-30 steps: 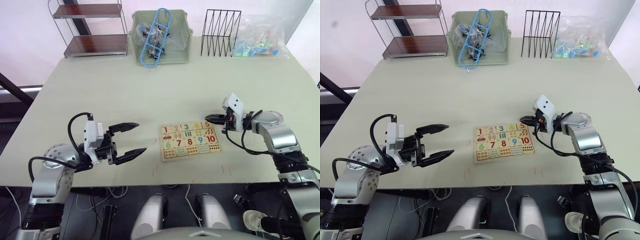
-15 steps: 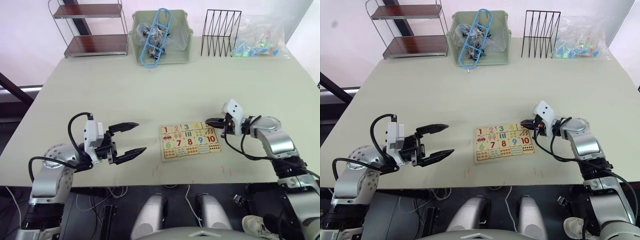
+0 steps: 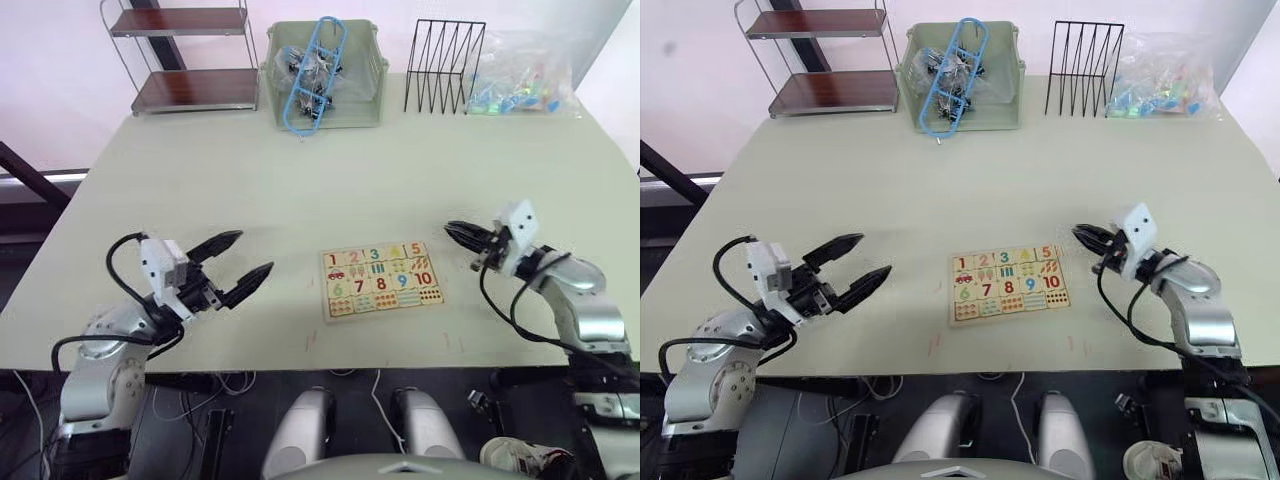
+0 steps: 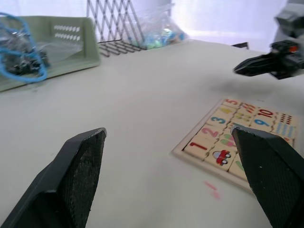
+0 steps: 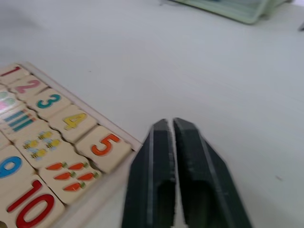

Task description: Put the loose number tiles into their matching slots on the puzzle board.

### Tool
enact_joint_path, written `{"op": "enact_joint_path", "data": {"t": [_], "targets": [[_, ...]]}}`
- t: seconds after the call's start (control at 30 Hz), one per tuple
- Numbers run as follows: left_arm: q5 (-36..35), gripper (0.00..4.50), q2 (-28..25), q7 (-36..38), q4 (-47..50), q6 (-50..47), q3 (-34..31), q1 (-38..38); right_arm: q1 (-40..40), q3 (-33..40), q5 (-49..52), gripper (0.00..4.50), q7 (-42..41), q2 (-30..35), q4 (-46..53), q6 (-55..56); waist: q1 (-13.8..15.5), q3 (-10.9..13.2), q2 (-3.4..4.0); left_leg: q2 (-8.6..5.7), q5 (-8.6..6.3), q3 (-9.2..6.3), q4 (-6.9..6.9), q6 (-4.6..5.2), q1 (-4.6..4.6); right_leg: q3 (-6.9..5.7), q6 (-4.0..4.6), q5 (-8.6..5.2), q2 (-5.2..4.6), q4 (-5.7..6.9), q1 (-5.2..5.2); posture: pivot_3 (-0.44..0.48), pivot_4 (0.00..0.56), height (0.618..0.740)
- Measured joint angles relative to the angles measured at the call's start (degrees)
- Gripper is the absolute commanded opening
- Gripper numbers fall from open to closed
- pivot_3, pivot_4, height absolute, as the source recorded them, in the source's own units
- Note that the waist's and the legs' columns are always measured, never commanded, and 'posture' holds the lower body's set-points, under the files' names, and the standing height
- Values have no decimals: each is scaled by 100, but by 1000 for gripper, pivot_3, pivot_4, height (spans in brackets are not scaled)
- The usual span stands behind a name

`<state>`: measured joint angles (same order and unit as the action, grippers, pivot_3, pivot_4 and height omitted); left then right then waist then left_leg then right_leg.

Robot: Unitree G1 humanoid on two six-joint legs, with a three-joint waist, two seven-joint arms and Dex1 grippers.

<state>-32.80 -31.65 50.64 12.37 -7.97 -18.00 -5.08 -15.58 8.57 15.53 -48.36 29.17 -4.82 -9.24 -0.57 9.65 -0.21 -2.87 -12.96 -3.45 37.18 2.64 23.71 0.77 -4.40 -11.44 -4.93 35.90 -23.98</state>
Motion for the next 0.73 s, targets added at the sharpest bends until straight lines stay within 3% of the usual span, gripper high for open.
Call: {"op": "enact_joint_path", "data": {"t": [0.17, 0.47, 0.73], "targets": [[106, 4500, 244, -794, 199, -234, -202, -501, 712, 471, 227, 4408, 245, 20, 375, 74, 5, 0, -1, 1, 0, -1, 1, 1, -3, -1, 0, -1, 0, 0, 4, 0, 150, 739], [487, 4500, 489, -1812, 571, -407, -385, -1225, 2030, 1158, 565, 4472, 419, -7, 828, 388, 39, -1, -1, 3, -1, 3, 2, 1, -5, 2, 22, -15, -1, -2, 7, 0, 150, 739], [682, 4500, 554, -1994, 666, -411, -383, -1357, 2414, 1213, 597, 4472, 520, -159, 859, 703, 40, -3, -2, 5, -1, 6, 4, 2, -7, 2, 23, -17, 0, -2, 11, 0, 150, 739]]}}
